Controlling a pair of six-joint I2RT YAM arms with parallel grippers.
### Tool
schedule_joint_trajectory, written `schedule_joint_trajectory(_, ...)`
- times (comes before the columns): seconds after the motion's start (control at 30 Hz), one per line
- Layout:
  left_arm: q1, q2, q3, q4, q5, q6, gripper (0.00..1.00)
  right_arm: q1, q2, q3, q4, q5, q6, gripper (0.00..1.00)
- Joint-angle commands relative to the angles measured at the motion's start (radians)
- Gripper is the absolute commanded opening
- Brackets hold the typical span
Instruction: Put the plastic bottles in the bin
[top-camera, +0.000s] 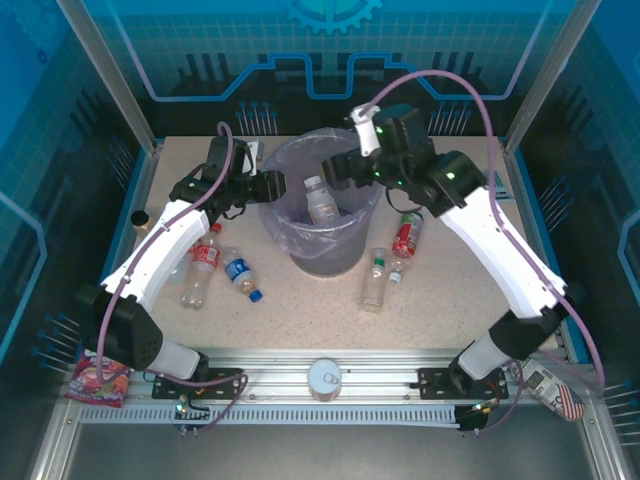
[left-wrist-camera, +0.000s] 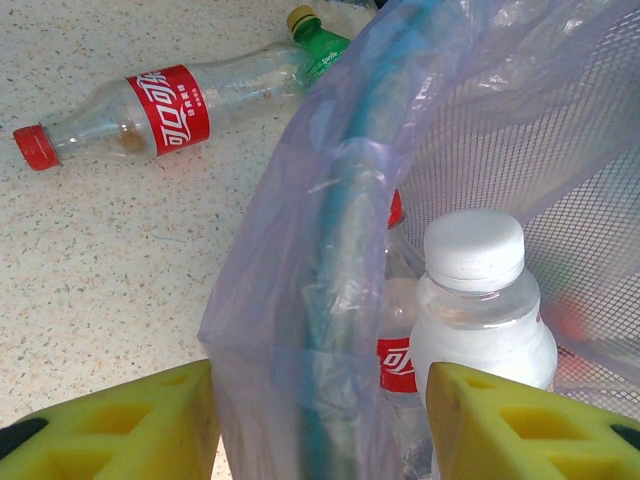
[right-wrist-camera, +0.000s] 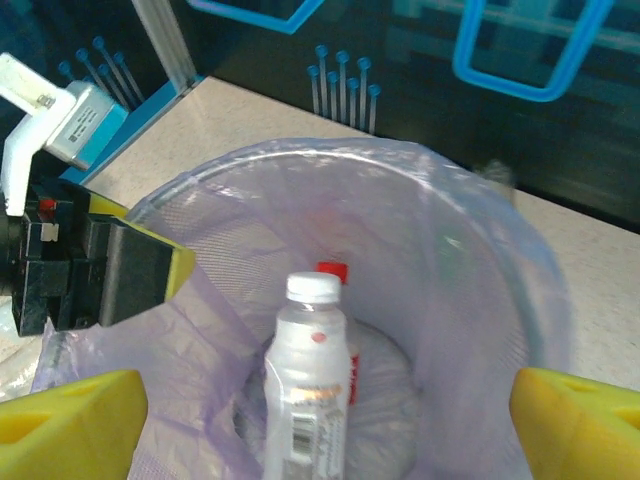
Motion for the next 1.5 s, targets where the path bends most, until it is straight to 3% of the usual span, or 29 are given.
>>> schedule_joint_trajectory(0.0, -0.004, -0.004, -0.021, -0.053, -0.022, 0.038, 0.56, -0.055, -0.079, -0.075, -0.082, 0.104, 0.041, 0.95)
schedule_joint_trajectory(0.23, -0.004, -0.010, -0.022, -0.051, -0.014, 0.037, 0.56, -0.274, -0.261, -0.395, -0.083, 0.057, 0.124, 0.97)
schedule_joint_trajectory(0.5, -0.004, 0.008, -0.022, -0.053, -0.009, 0.033, 0.56, -0.392, -0.248, -0.720, 0.030, -0.073, 0.182, 0.98)
schedule_joint_trajectory(0.77, -0.004, 0.012, -0.023, -0.051, -0.017, 0.031, 0.56, -0.392, -0.090, -0.843, 0.172, -0.194, 0.212, 0.94)
schedule_joint_trajectory(1.03, -0.004, 0.035, -0.020, -0.055, -0.005, 0.027, 0.56, -0.328, 0.019, -0.897, 0.268, -0.160, 0.245, 0.95)
schedule_joint_trajectory(1.47, -0.004, 0.026, -0.020, -0.059, -0.016, 0.040, 0.56, -0.356, 0.085, -0.923, 0.303, -0.085, 0.265, 0.90)
